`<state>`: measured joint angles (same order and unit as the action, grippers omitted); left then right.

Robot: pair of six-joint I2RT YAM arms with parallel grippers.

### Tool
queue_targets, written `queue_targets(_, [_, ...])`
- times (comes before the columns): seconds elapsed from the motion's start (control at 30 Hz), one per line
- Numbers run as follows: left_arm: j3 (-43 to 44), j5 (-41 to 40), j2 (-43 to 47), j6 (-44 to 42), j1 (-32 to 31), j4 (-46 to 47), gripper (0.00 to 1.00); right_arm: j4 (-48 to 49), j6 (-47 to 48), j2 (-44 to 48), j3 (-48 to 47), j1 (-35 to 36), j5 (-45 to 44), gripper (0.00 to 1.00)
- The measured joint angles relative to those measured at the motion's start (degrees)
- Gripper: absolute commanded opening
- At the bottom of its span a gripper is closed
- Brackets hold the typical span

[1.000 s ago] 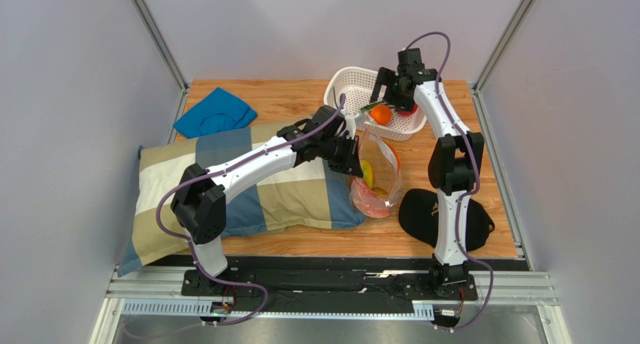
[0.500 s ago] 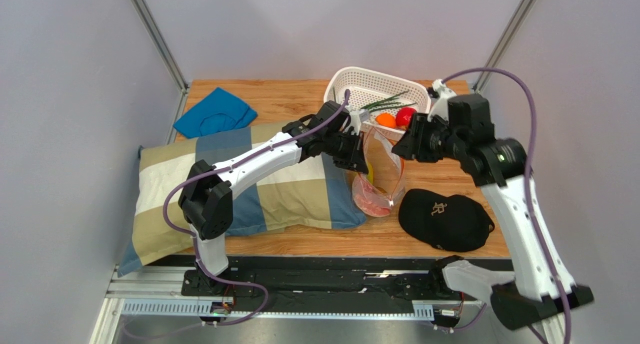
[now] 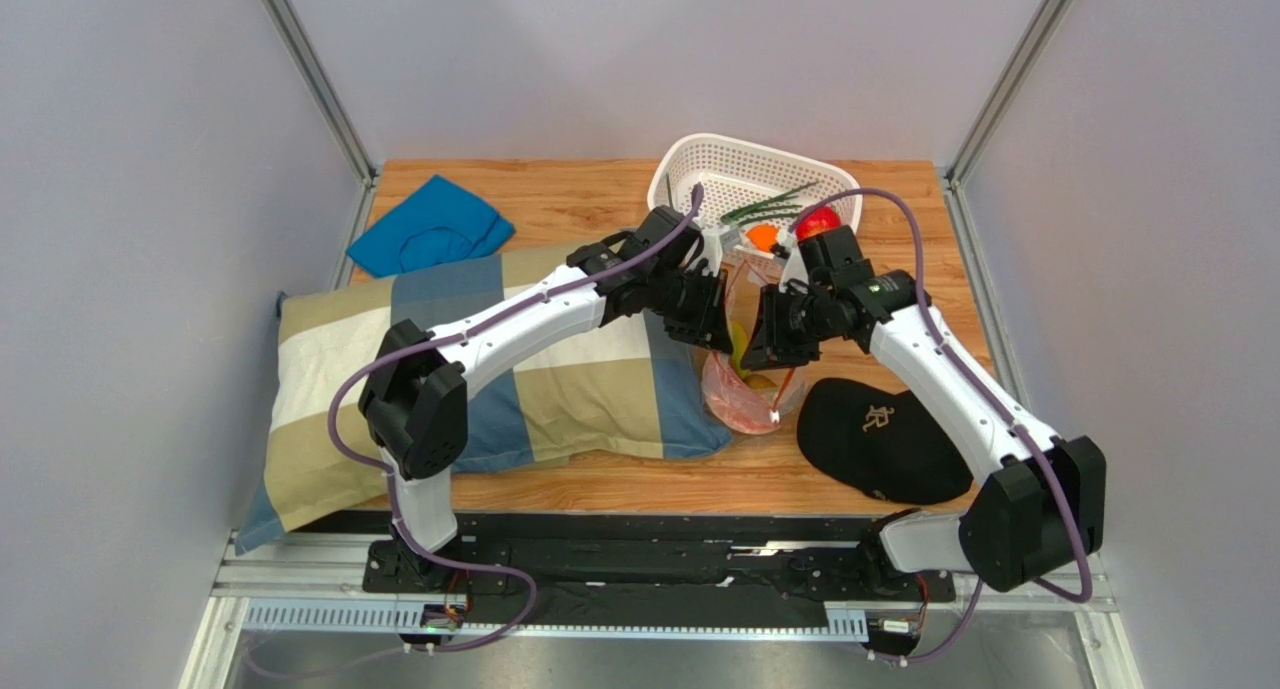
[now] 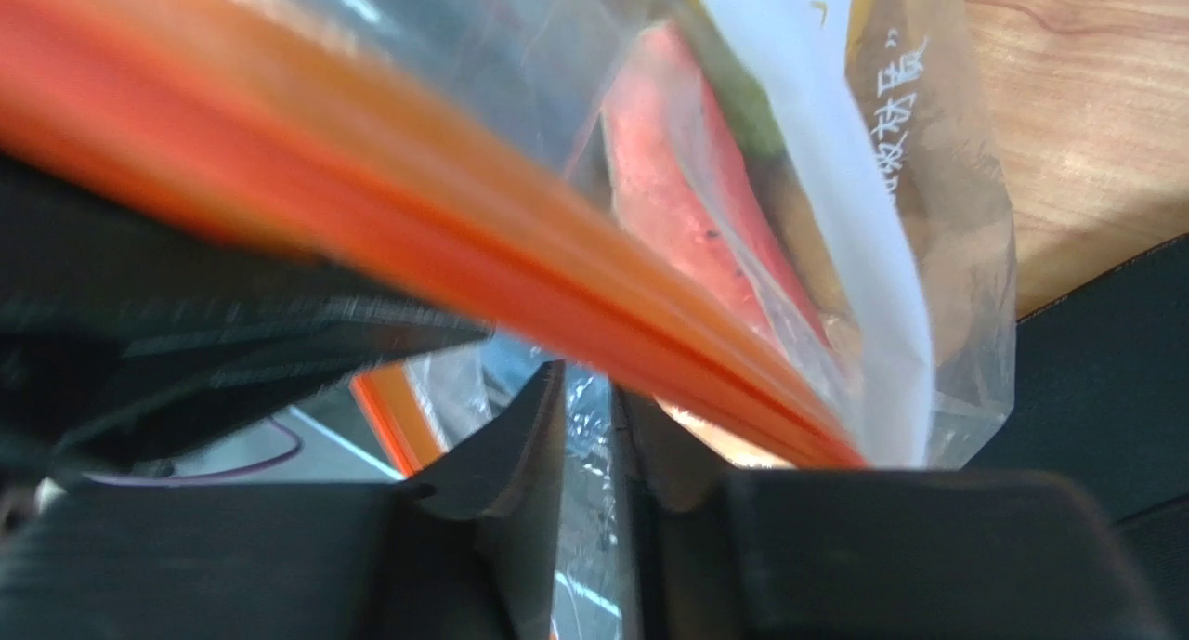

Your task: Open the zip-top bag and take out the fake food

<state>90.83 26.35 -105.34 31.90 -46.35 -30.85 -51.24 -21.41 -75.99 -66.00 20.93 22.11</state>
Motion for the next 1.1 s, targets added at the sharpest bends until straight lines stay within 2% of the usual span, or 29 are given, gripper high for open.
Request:
queue_targets(0.13, [0.4,-0.5,-0.7,-0.3,-0.4,-0.5,0.00,2.0,0.5,-3.5,0.5,1.0,-3.1,0.36])
queue_targets(0.37, [8.3,0.3,-7.1,-0.2,-1.3,-1.8,0.00,3.3,2.4,-7.4,3.1,-0.1,-9.5,0.37])
queue_targets(0.5, [14.4,0.8,-10.9,-0.4,-2.4,-2.6,0.00,3.4,3.0,-7.0,4.0,-1.0,-12.4,0.50])
queue_targets(0.57, [15.6,0.5,-11.4,-0.7,-2.6,-3.9,0.00,3.8,3.1,-6.3,5.0,-1.4,-12.9,0.54])
queue_targets(0.6, [15.8,0.4,-11.4,-0.9,-2.6,-4.5,0.00,4.4,3.2,-5.8,5.7,-1.5,-12.9,0.59])
queue_targets(0.73, [14.9,-0.7,-11.4,-1.7,-2.4,-6.1,0.00,8.5,3.4,-6.0,9.1,-1.5,-11.5,0.66])
queue_targets(0.9, [9.1,-2.2,-11.3,-1.9,-1.8,-6.6,0.00,11.0,3.4,-9.7,10.6,-1.1,-9.6,0.73])
queue_targets(1.07, [4.8,-3.5,-11.1,-2.0,-1.6,-7.1,0.00,9.7,2.8,-9.6,10.0,-0.7,-13.4,0.73])
queue_targets(1.1, [4.5,-3.6,-11.0,-2.0,-1.6,-7.1,0.00,9.3,2.6,-9.4,10.0,-0.5,-14.5,0.70])
